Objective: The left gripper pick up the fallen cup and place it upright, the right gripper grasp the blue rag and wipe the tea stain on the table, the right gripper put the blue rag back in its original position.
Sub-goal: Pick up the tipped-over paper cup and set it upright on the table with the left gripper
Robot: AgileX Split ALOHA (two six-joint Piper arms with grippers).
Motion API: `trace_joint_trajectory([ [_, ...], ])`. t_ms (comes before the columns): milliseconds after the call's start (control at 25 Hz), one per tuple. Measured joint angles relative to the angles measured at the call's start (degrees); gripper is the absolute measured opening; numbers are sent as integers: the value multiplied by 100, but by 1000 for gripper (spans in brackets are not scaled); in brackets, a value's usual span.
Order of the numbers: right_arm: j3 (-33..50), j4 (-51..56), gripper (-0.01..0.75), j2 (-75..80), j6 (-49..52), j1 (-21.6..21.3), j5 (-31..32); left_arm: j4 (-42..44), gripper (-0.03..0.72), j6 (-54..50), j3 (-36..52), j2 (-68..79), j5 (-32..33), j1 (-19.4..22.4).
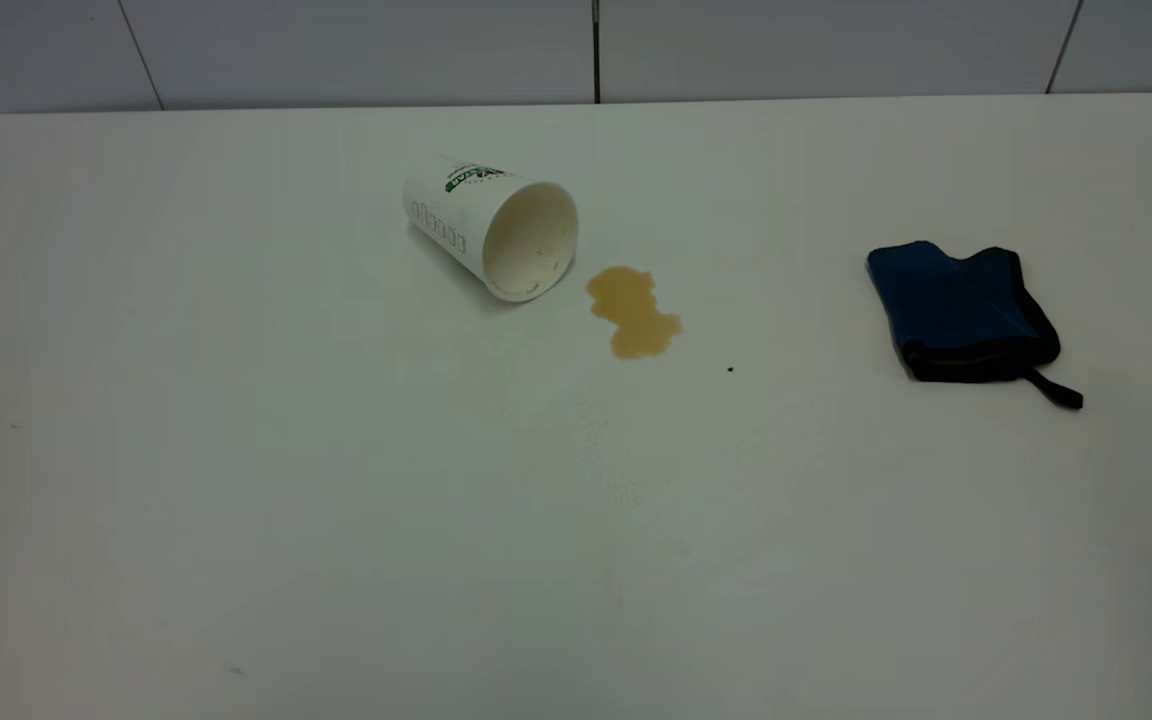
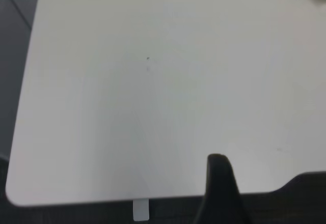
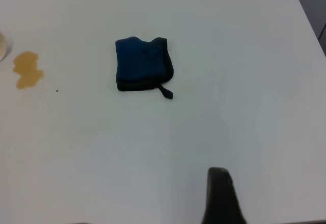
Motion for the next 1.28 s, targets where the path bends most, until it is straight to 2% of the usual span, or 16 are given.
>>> trace_joint_trajectory([
  [200,0,0,540,0,0,0,0,-720,563,1327,-276,1719,-1044,0],
  [360,0,0,540,0,0,0,0,-807,564,1672,-617,3101,-1854,-73],
  [520,0,0,540,0,0,0,0,-840,564,1794,-1050,4325,-2655,-560],
  [800,0,0,540,0,0,0,0,-705,564,1776,-1934,6573,-3324,-1798],
  [880,0,0,540,0,0,0,0,-494,564,1574,-2199,7216,-3477,-2104],
  [1040,0,0,540,0,0,0,0,207,564,409,-3036,8362,-3421,-2562],
  [1280,0,0,540,0,0,0,0,2623,564,-1749,-4647,9938,-2572,-3452],
])
